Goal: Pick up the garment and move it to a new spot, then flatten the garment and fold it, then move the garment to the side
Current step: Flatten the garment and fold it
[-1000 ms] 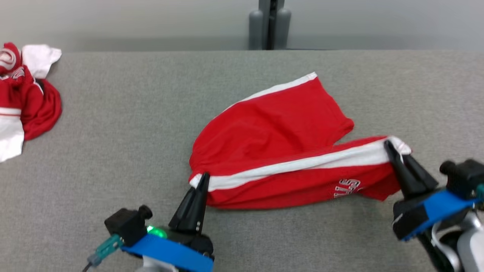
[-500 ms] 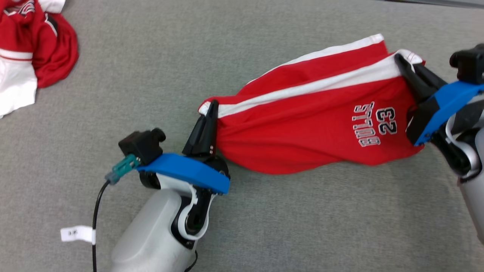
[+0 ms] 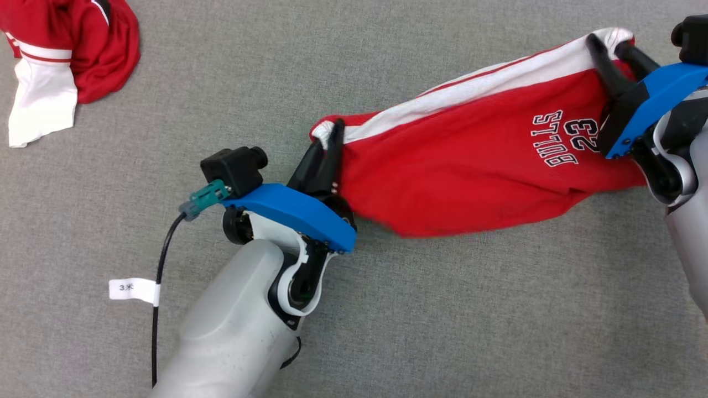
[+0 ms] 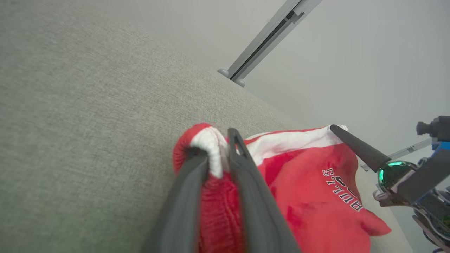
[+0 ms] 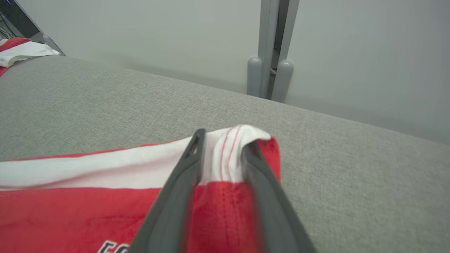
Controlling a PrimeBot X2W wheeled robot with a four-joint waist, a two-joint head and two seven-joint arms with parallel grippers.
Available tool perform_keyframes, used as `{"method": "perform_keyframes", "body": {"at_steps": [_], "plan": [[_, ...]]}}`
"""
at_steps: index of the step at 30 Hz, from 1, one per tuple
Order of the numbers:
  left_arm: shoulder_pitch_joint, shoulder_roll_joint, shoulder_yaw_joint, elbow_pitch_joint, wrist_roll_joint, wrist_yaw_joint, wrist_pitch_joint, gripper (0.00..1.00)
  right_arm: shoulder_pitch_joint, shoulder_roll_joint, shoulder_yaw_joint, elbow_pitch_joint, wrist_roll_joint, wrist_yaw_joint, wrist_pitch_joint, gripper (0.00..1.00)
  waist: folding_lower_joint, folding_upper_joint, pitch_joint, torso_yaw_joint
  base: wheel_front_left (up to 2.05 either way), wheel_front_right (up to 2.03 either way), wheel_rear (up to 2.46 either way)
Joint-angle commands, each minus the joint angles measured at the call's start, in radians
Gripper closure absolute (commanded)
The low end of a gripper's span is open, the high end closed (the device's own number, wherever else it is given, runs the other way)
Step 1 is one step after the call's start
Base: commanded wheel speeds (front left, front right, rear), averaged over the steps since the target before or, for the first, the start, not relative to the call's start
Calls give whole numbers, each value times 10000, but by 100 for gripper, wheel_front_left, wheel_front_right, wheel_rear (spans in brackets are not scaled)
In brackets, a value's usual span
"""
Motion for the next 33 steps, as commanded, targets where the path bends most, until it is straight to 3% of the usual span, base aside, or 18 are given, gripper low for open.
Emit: {"method": "perform_keyframes", "body": {"at_steps": [1, 7, 19, 26, 33], "plan": [[-152, -17, -226, -16, -138, 12, 41, 0, -289, 123, 94, 328, 91, 1, -325, 0, -2, 0, -33, -12, 0, 0, 0], [177, 73, -622, -378, -77, 73, 49, 0, -549, 62, 565, 936, 493, 1, -844, 0, -2, 0, -197, -79, 0, 0, 0], [1339, 1581, -1038, -1729, 676, 665, 239, 0, -131, -550, 1424, 1290, 1129, 1, -1304, 0, -2, 0, -862, -278, 0, 0, 0], [1792, 2534, -589, -2742, 1692, 1522, -467, 0, 569, -838, 1893, 1567, 1484, 1, -674, 0, -2, 0, -1340, -363, 0, 0, 0], [2382, 2939, 277, -3370, 2151, 2165, -659, 0, 1147, -749, 2048, 1942, 1862, 1, 13, 0, -2, 0, -1370, -227, 0, 0, 0]]}}
